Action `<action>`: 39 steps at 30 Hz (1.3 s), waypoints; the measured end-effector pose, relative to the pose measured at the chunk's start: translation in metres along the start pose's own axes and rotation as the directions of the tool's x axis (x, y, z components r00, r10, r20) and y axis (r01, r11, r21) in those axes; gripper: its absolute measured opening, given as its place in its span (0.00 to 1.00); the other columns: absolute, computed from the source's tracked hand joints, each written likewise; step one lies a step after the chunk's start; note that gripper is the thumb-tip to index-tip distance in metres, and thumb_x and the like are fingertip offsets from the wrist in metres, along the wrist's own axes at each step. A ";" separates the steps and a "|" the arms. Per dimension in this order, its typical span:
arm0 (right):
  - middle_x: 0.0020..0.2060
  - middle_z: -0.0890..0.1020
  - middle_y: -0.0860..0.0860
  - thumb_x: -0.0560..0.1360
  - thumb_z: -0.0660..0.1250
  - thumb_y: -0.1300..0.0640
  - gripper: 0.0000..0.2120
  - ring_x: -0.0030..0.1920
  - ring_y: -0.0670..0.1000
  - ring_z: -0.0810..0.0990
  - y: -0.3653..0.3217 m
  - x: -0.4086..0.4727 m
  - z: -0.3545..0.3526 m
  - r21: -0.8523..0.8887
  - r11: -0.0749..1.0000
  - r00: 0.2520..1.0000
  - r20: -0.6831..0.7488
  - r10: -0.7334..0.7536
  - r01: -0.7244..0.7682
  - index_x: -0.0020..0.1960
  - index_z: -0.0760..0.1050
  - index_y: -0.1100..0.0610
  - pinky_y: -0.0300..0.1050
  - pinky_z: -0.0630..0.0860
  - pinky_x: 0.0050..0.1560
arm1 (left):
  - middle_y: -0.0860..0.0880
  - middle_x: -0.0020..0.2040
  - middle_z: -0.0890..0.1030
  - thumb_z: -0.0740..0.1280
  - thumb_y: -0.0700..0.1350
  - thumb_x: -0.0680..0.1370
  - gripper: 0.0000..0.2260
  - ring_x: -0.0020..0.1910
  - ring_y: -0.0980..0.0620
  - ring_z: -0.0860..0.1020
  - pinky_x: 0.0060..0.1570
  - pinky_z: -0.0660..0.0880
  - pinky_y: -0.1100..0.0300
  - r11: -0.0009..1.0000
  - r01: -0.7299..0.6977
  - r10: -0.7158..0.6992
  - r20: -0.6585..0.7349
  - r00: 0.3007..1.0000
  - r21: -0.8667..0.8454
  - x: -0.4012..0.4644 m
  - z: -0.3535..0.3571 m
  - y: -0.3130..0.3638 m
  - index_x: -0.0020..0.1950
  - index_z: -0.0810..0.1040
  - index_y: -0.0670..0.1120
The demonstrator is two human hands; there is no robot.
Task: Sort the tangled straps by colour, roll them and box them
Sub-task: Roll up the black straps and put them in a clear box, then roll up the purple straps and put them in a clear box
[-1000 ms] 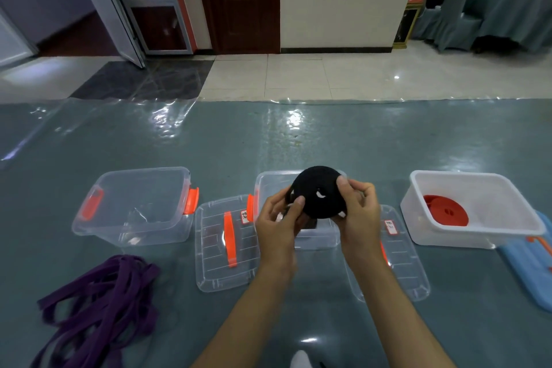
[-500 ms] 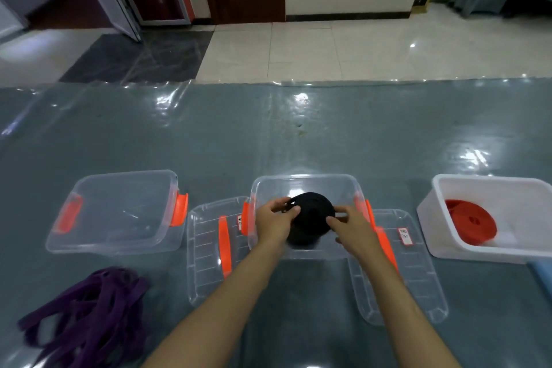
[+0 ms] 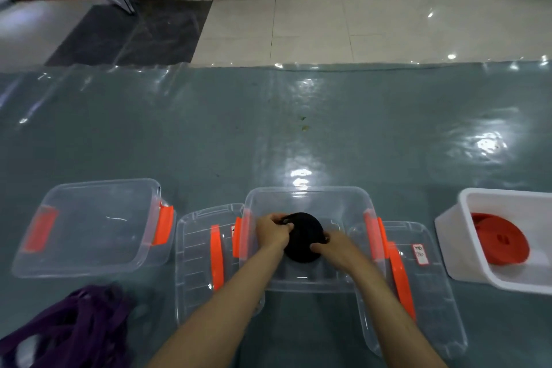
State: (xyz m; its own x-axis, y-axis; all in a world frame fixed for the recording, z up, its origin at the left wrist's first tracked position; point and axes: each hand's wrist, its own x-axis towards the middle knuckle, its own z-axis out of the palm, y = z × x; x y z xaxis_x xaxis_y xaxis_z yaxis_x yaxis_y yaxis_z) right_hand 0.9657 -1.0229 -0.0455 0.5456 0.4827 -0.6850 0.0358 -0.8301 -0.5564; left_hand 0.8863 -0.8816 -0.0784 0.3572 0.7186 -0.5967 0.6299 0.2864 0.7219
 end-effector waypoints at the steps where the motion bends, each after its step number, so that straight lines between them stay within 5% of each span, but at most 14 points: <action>1: 0.55 0.86 0.59 0.80 0.71 0.57 0.13 0.53 0.56 0.83 0.001 0.002 0.001 -0.011 1.000 1.000 -0.001 0.000 0.000 0.62 0.82 0.61 0.42 0.72 0.44 | 0.44 0.55 0.86 0.73 0.31 0.77 0.11 0.57 0.44 0.83 0.62 0.80 0.52 1.000 -0.003 0.003 0.005 1.000 0.025 0.001 0.001 -0.002 0.57 0.85 0.43; 4: 0.53 0.86 0.57 0.80 0.69 0.56 0.13 0.50 0.54 0.82 0.003 0.002 0.000 -0.061 0.998 1.000 -0.011 -0.012 0.011 0.62 0.82 0.60 0.40 0.70 0.37 | 0.44 0.58 0.85 0.72 0.32 0.79 0.12 0.60 0.45 0.82 0.62 0.79 0.54 0.995 -0.031 0.028 0.024 0.999 0.094 0.001 0.001 -0.002 0.60 0.83 0.42; 8: 0.60 0.85 0.56 0.80 0.68 0.57 0.17 0.60 0.58 0.82 -0.006 -0.018 -0.006 -0.179 0.980 0.994 -0.062 -0.095 0.083 0.68 0.79 0.56 0.46 0.78 0.56 | 0.41 0.61 0.83 0.67 0.31 0.80 0.14 0.61 0.42 0.81 0.59 0.78 0.55 0.950 -0.158 0.134 0.107 0.985 0.268 -0.012 -0.011 0.010 0.64 0.79 0.40; 13: 0.60 0.85 0.50 0.80 0.69 0.57 0.16 0.61 0.54 0.82 -0.018 -0.081 -0.011 -0.299 0.916 0.894 -0.279 -0.351 0.267 0.67 0.80 0.52 0.48 0.77 0.60 | 0.40 0.61 0.81 0.65 0.37 0.82 0.18 0.60 0.42 0.80 0.59 0.79 0.50 0.822 -0.377 0.295 0.248 0.923 0.426 -0.060 -0.045 0.025 0.72 0.72 0.41; 18: 0.56 0.85 0.52 0.80 0.70 0.58 0.13 0.59 0.55 0.83 0.004 -0.155 -0.002 -0.403 0.846 0.748 -0.424 -0.511 0.349 0.64 0.82 0.54 0.45 0.74 0.55 | 0.46 0.64 0.81 0.66 0.43 0.83 0.16 0.62 0.46 0.79 0.62 0.77 0.49 0.511 -0.683 0.536 0.428 0.728 0.521 -0.136 -0.088 0.018 0.71 0.78 0.47; 20: 0.56 0.85 0.51 0.80 0.70 0.59 0.11 0.57 0.55 0.83 0.014 -0.179 0.007 -0.418 0.838 0.722 -0.448 -0.526 0.351 0.62 0.83 0.54 0.45 0.74 0.54 | 0.48 0.63 0.81 0.64 0.45 0.84 0.13 0.60 0.47 0.80 0.59 0.78 0.50 0.374 -0.723 0.629 0.413 0.658 0.581 -0.163 -0.104 0.003 0.68 0.79 0.48; 23: 0.56 0.85 0.51 0.81 0.70 0.58 0.10 0.57 0.56 0.83 0.030 -0.207 0.023 -0.456 0.823 0.716 -0.442 -0.540 0.339 0.61 0.83 0.54 0.51 0.77 0.55 | 0.52 0.61 0.81 0.62 0.47 0.84 0.12 0.57 0.48 0.80 0.54 0.76 0.54 0.304 -0.690 0.704 0.333 0.627 0.657 -0.192 -0.117 -0.026 0.65 0.80 0.50; 33: 0.45 0.85 0.53 0.72 0.78 0.65 0.07 0.41 0.59 0.84 0.050 -0.247 0.074 -0.506 0.757 0.658 -0.408 -0.633 0.414 0.48 0.85 0.58 0.52 0.80 0.40 | 0.49 0.60 0.82 0.61 0.46 0.83 0.14 0.58 0.45 0.80 0.53 0.73 0.52 0.312 -0.443 0.604 0.184 0.775 0.840 -0.251 -0.155 -0.114 0.66 0.80 0.50; 36: 0.42 0.86 0.54 0.71 0.77 0.65 0.06 0.39 0.59 0.84 0.045 -0.251 0.101 -0.518 0.742 0.660 -0.383 -0.647 0.426 0.47 0.85 0.58 0.51 0.80 0.39 | 0.48 0.57 0.82 0.62 0.45 0.82 0.11 0.56 0.45 0.81 0.53 0.74 0.52 0.295 -0.353 0.537 0.151 0.830 0.888 -0.265 -0.175 -0.128 0.60 0.81 0.49; 39: 0.43 0.86 0.53 0.75 0.74 0.63 0.03 0.41 0.59 0.84 0.036 -0.258 0.126 -0.525 0.748 0.700 -0.348 -0.624 0.406 0.48 0.85 0.58 0.53 0.81 0.41 | 0.48 0.44 0.83 0.74 0.41 0.75 0.02 0.43 0.47 0.83 0.40 0.77 0.53 0.316 -0.359 0.554 0.136 0.821 0.879 -0.271 -0.199 -0.138 0.47 0.83 0.46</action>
State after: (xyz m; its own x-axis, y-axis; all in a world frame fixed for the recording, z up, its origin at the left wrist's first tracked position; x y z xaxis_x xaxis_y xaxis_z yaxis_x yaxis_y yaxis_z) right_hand 0.7202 -1.1423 0.0517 0.6506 0.7588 0.0316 0.6878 -0.5711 -0.4480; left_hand 0.5653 -0.9896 0.0528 0.7363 0.6626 -0.1376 0.6766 -0.7240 0.1340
